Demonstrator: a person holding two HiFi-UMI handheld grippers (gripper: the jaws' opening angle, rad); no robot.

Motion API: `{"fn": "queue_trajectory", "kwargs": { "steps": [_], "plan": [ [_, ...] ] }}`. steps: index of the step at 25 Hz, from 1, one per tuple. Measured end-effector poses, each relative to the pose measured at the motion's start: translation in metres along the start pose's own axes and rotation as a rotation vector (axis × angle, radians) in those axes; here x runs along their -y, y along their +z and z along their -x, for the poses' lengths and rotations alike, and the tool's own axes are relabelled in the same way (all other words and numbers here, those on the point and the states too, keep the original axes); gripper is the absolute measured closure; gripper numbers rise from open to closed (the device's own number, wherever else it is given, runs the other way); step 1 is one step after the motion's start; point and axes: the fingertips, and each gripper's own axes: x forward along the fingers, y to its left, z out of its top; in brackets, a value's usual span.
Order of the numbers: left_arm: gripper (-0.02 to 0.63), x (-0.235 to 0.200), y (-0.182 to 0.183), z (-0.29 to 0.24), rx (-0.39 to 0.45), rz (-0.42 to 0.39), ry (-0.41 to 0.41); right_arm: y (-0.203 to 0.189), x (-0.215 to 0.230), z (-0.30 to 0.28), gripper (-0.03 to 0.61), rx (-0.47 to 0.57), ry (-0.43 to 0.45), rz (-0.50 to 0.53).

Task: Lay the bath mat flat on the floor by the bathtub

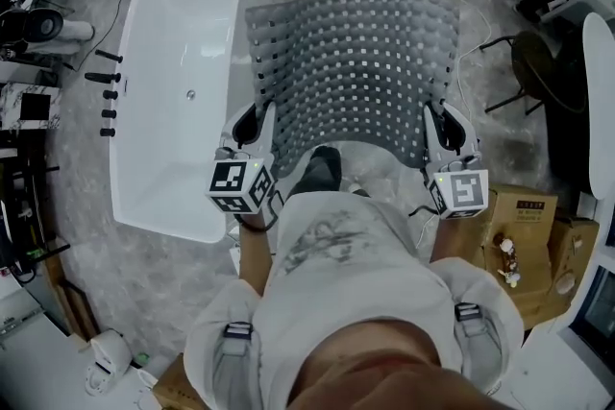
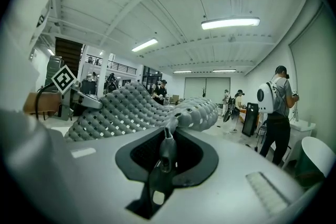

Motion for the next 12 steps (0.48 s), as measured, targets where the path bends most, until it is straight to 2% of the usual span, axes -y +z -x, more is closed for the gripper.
{"fn": "queue_trajectory", "kwargs": {
  "steps": [3, 6, 7, 10, 12],
  "plan": [
    [0.54, 0.017, 0.002, 0.028, 0.004, -0.019, -0.037, 0.01, -0.016, 0.039, 0.531, -0.001, -0.039, 0.011],
    [0.54, 0.025, 0.006, 0.032, 0.005, -0.022, -0.045, 0.014, -0.015, 0.048, 0.531, -0.002, -0.048, 0.017],
    [0.54, 0.026, 0.003, 0.034, 0.003, -0.018, -0.026, 0.011, -0.014, 0.046, 0.531, 0.0, -0.03, 0.015],
    [0.54, 0.019, -0.01, 0.056, 0.019, 0.002, 0.109, 0.002, -0.018, 0.026, 0.531, 0.034, 0.096, 0.014],
    [0.54, 0.027, -0.019, 0.072, 0.029, 0.003, 0.125, -0.003, -0.024, 0.041, 0.531, 0.046, 0.106, 0.02]
  ]
}}
